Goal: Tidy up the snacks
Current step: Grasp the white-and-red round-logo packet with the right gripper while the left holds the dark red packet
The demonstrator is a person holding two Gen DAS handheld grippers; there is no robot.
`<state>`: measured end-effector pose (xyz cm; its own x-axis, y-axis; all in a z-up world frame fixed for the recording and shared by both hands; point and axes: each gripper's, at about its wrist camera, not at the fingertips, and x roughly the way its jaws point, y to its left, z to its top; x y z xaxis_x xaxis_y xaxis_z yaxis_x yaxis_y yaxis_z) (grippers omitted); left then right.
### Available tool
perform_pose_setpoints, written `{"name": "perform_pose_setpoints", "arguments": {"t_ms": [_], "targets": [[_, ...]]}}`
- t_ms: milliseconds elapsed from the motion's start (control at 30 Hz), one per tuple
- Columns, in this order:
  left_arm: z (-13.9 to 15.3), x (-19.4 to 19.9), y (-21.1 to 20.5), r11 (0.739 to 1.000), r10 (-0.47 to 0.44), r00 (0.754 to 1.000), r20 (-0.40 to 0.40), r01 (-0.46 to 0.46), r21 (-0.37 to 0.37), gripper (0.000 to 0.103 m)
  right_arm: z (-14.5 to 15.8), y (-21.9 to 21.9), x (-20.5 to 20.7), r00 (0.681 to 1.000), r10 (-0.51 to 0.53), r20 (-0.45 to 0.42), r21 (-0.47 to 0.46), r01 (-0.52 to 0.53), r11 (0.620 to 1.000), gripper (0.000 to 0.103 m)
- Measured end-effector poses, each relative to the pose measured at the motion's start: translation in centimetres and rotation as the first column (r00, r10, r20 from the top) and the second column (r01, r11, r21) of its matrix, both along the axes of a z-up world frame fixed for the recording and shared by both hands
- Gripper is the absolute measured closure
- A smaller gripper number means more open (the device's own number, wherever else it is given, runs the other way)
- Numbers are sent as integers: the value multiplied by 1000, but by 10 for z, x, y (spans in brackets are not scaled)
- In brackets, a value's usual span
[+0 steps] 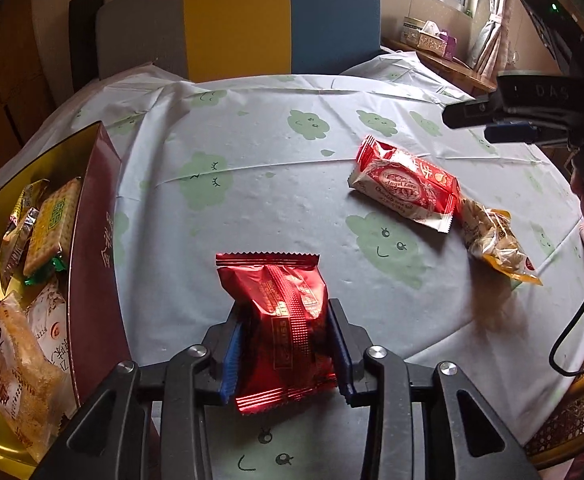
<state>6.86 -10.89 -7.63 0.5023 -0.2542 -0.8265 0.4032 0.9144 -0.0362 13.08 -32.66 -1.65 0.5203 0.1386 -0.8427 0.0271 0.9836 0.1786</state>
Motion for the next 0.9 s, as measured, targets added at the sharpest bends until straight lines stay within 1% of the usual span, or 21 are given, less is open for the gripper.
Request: {"name": "perform_pose_setpoints", "arguments": {"t_ms": [67,133,200,300,400,433,467,500,533,567,600,667,767,800,900], "targets": [[-1,-3,-1,1000,-12,1000,21,12,8,65,4,11,-1,998,64,23,19,-65,998,20],[-1,-5,-1,1000,-15,999,34,15,11,65,2,26,-1,991,131,20,-2,-131,991,21],[-2,-7,-2,1000,-16,999,47,15,13,65,-5,40,-1,981,196,-3,-15,-196,981,22],[-2,-9,-1,1000,-14,998,63,13,11,65,-18,61,-1,957,289,-38,-51,-291,956,26],[-2,-11,-1,1000,-8,997,70,7,3,65,-35,77,3,939,335,-73,-114,-342,933,31],[-2,-12,0,1000,-5,998,71,5,-2,65,-44,81,6,935,341,-102,-126,-352,928,38],[-2,-12,1,1000,-3,998,71,3,-7,65,-53,83,10,928,350,-130,-136,-367,920,49],[-2,-12,1,1000,-2,997,71,3,-9,65,-61,89,10,915,371,-159,-156,-394,906,61],[-2,-12,1,1000,-1,998,69,2,-11,65,-62,93,8,912,384,-147,-184,-407,895,65],[-2,-12,2,1000,1,998,67,0,-18,65,-60,94,7,910,391,-138,-186,-412,892,68],[-2,-11,3,1000,2,998,66,-1,-22,65,-60,93,8,909,392,-140,-151,-411,899,68],[-2,-12,3,1000,2,998,68,0,-26,65,-62,91,8,909,390,-147,-133,-409,903,68],[-2,-11,3,1000,0,998,69,2,-25,65,-65,82,12,920,360,-154,-67,-373,925,66],[-2,-11,3,1000,-2,998,69,3,-25,65,-65,80,13,922,355,-155,-55,-367,929,66],[-1,-11,3,1000,-3,998,65,4,-24,66,-66,79,12,922,357,-151,-61,-369,927,65]]}}
